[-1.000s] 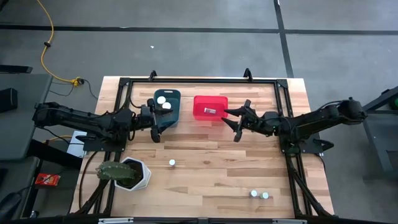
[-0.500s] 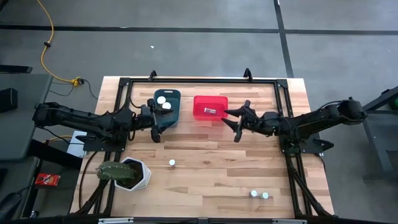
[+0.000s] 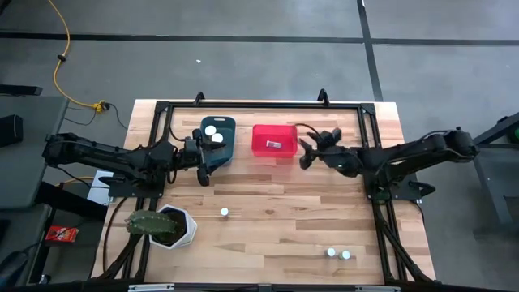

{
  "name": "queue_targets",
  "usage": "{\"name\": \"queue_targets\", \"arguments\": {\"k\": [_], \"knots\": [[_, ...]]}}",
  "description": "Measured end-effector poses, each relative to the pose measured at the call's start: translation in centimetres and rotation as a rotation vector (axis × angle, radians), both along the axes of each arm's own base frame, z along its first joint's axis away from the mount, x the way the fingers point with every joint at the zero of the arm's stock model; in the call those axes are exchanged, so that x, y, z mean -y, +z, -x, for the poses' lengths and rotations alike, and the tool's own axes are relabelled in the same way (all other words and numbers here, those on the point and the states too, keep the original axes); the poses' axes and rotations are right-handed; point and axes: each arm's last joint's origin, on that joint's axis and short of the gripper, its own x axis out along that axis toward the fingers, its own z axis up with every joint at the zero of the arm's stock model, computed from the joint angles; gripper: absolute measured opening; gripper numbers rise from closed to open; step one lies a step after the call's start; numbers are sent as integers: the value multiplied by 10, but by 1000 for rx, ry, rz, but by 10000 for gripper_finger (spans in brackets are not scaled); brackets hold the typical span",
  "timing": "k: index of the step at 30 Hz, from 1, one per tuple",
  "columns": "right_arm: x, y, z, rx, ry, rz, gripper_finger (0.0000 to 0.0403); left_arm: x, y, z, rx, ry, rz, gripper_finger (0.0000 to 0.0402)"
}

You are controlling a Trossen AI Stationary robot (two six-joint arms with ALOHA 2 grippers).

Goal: Pick and place medicine bottles into bin by pill shape (circle, oval)
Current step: Put the top right blue capsule bottle into the blue bin

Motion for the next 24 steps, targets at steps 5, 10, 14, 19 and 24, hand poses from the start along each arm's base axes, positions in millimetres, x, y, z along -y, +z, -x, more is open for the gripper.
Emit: {"name": "queue_targets", "arguments": {"k": [5, 10, 14, 19, 24], "knots": [[1, 3, 16, -149, -167, -179, 170, 0, 0, 0, 0, 1, 0, 252], [2, -14, 40, -254, -326, -327, 170, 0, 0, 0, 0, 1, 0, 252], [2, -32, 53, -321, -391, -448, 170, 0, 0, 0, 0, 1, 0, 252], [7, -48, 61, -367, -434, -545, 170, 0, 0, 0, 0, 1, 0, 252], [14, -52, 63, -365, -470, -550, 170, 0, 0, 0, -1, 1, 0, 252]]}}
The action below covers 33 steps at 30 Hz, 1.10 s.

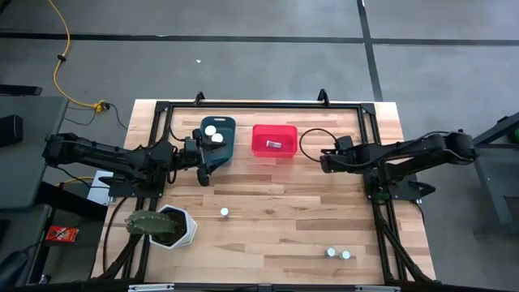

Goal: Pick and place medicine bottles into bin by pill shape (circle, oval)
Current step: Put the top right blue capsule bottle into the blue bin

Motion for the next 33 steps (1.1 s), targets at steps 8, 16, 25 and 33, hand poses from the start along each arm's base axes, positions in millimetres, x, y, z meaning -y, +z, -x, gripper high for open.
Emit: {"name": "queue_targets", "arguments": {"k": [8, 16, 25, 33], "knots": [[2, -7, -1, 22, 15, -31, 170, 0, 0, 0, 0, 0, 0, 252], [5, -12, 0, 23, 5, -50, 170, 0, 0, 0, 0, -1, 1, 252], [3, -12, -1, 29, 24, -116, 170, 0, 0, 0, 0, -1, 0, 252], [3, -12, 0, 28, 25, -117, 170, 0, 0, 0, 0, -1, 0, 252]]}}
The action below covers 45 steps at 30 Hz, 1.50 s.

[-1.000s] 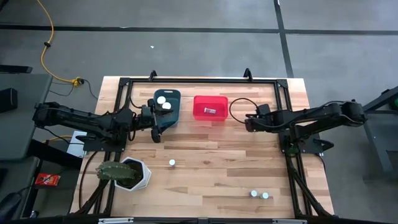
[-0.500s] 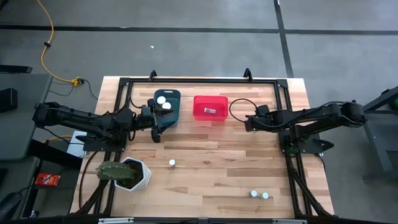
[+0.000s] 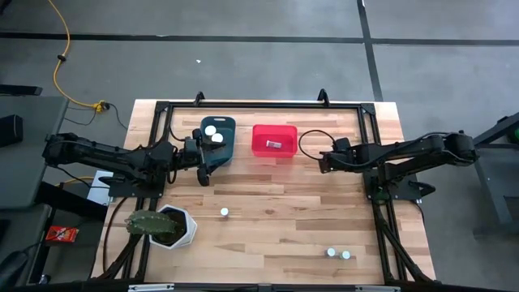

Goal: Pick and place medicine bottles into bin by pill shape (circle, oval)
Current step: Put the top right blue capsule bottle into the blue bin

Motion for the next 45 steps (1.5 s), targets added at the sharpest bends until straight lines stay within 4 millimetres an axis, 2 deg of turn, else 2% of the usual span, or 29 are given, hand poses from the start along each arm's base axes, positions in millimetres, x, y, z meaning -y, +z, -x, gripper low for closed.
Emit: {"name": "queue_targets", "arguments": {"k": [14, 25, 32, 39, 45], "knots": [[0, 0, 1, -12, -1, -1, 168, 0, 0, 0, 0, 0, 1, 252], [0, 0, 1, -12, 0, 1, 114, 0, 0, 0, 0, 0, 1, 252], [0, 1, 0, -25, 37, 7, 105, 0, 0, 0, 0, 0, 0, 252], [-5, 22, -17, 46, 151, 145, 104, 0, 0, 0, 0, 0, 0, 252], [-20, 45, -49, 232, 432, 353, 104, 0, 0, 0, 0, 0, 0, 252]]}}
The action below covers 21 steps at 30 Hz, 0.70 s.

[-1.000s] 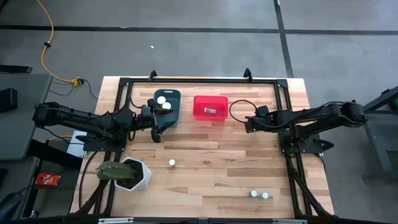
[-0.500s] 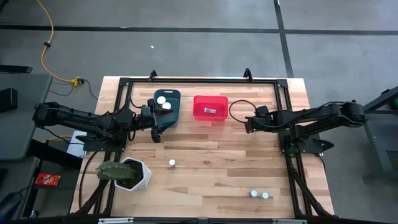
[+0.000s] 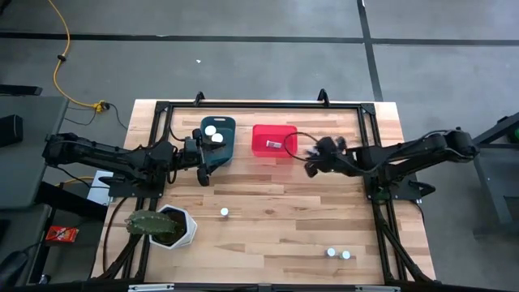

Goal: Pick and place medicine bottles into bin by pill shape (circle, oval)
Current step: Put the top right blue capsule bottle into the blue bin

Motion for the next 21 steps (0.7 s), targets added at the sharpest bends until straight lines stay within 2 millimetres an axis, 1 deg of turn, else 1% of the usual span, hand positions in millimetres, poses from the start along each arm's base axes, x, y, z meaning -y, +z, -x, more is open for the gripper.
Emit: {"name": "queue_targets", "arguments": {"k": [2, 4, 7, 9, 14, 21], "knots": [[-6, 8, -10, 64, 122, 86, 104, 0, 0, 0, 0, 0, 0, 252], [-13, 12, -16, 145, 235, 159, 104, 0, 0, 0, 1, 0, 2, 252], [-19, 13, -20, 254, 394, 233, 103, 0, 0, 0, 1, -2, 2, 252], [-20, 12, -20, 320, 457, 275, 103, 0, 0, 0, 1, -2, 2, 252], [-21, 12, -17, 435, 529, 345, 103, 0, 0, 0, 1, -2, 1, 252], [-21, 11, -17, 435, 532, 353, 103, 0, 0, 0, 0, -3, 0, 252]]}}
